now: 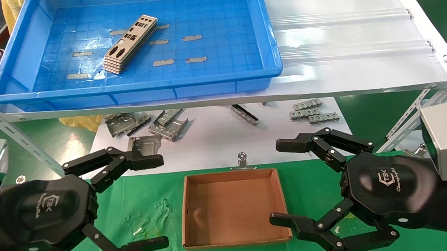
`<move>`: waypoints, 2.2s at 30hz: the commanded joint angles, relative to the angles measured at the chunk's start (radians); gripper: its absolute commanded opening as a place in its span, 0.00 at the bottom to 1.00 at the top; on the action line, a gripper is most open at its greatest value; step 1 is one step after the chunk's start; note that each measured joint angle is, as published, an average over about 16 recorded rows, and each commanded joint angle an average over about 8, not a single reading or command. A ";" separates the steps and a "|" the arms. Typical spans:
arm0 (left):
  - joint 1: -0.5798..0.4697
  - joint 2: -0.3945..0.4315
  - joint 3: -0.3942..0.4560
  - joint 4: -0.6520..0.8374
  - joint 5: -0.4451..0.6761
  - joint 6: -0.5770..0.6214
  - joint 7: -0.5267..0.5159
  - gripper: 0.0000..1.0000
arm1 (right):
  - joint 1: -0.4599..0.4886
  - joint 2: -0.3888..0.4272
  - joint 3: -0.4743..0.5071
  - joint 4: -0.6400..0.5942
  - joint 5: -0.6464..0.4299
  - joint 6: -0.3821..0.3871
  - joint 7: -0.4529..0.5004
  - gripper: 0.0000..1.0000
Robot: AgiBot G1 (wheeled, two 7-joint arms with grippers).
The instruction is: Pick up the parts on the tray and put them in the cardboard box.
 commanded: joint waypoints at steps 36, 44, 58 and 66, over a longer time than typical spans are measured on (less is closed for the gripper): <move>0.000 0.000 0.000 0.000 0.000 0.000 0.000 1.00 | 0.000 0.000 0.000 0.000 0.000 0.000 0.000 0.00; 0.000 0.000 0.000 0.000 0.000 0.000 0.000 1.00 | 0.000 0.000 0.000 0.000 0.000 0.000 0.000 0.00; 0.000 0.000 0.000 0.000 0.000 0.000 0.000 1.00 | 0.000 0.000 0.000 0.000 0.000 0.000 0.000 0.00; -0.006 0.002 -0.001 0.000 -0.001 -0.003 -0.002 1.00 | 0.000 0.000 0.000 0.000 0.000 0.000 0.000 0.00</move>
